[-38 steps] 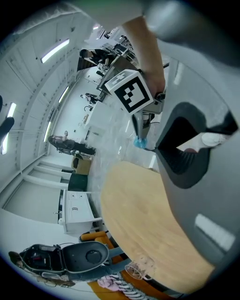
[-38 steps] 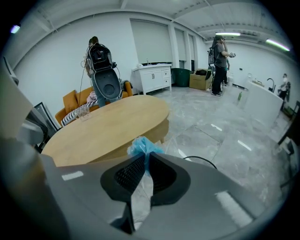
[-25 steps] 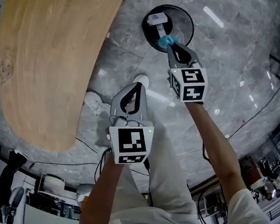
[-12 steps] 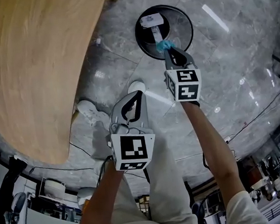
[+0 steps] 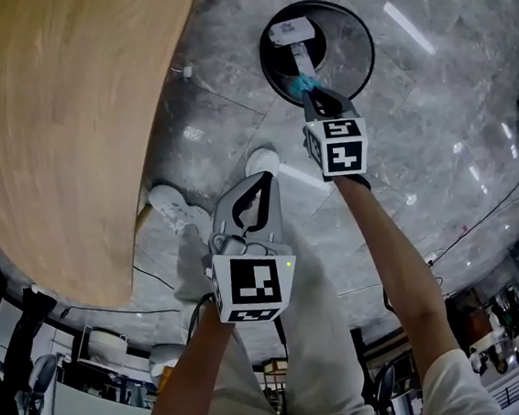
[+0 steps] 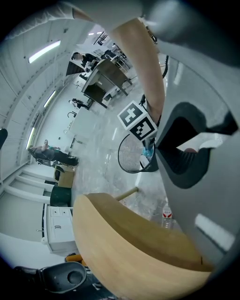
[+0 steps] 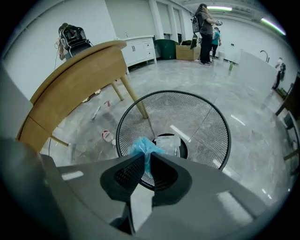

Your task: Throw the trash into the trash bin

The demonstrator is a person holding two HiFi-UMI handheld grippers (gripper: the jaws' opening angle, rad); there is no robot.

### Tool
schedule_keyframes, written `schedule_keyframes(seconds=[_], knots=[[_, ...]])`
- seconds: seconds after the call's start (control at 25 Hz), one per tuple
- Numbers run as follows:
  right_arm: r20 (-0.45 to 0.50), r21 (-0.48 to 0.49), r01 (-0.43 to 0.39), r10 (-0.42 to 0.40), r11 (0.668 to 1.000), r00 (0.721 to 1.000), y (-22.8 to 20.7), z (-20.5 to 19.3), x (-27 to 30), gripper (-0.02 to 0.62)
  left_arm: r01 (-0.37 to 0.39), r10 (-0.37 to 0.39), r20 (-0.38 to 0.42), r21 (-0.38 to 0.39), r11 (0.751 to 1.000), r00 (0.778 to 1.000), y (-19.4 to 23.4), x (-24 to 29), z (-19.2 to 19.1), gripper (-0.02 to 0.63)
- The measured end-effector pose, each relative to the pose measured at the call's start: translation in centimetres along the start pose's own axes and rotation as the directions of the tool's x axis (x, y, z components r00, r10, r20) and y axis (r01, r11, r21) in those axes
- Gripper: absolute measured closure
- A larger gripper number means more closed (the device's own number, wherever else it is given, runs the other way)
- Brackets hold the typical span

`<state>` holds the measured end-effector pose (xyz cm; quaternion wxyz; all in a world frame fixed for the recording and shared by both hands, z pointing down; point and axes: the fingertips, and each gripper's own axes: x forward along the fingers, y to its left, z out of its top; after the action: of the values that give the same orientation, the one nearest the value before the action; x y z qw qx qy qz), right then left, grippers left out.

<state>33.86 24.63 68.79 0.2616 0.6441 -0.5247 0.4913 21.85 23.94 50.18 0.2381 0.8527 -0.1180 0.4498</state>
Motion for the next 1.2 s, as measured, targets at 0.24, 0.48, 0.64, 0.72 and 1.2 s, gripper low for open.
schedule_keyframes(seconds=[0.24, 0.48, 0.64, 0.72, 1.2], knots=[[0.000, 0.062, 0.023, -0.023, 0.998, 1.000, -0.4, -0.9, 0.6, 0.460, -0.002, 0.002, -0.005, -0.004, 1.000, 1.000, 0.1, -0.7, -1.2, 0.606], [-0.016, 0.054, 0.019, -0.018, 0.998, 1.000, 0.0, -0.7, -1.0, 0.374, 0.001, -0.001, 0.013, -0.001, 1.000, 1.000, -0.3, -2.3, -0.8, 0.606], [-0.009, 0.057, 0.026, -0.026, 0.998, 1.000, 0.7, -0.3, -3.0, 0.362, 0.003, -0.004, 0.035, 0.009, 1.000, 0.999, -0.5, -3.9, 0.1, 0.606], [-0.003, 0.069, 0.034, -0.034, 0.997, 0.999, 0.8, -0.1, -4.1, 0.351, 0.004, -0.005, 0.048, 0.016, 1.000, 0.999, -0.7, -4.8, 0.6, 0.606], [0.038, 0.067, 0.067, -0.070, 0.996, 0.997, 0.7, 1.4, -6.2, 0.318, -0.001, -0.003, 0.073, 0.056, 0.998, 0.997, 0.1, -9.9, 0.3, 0.606]])
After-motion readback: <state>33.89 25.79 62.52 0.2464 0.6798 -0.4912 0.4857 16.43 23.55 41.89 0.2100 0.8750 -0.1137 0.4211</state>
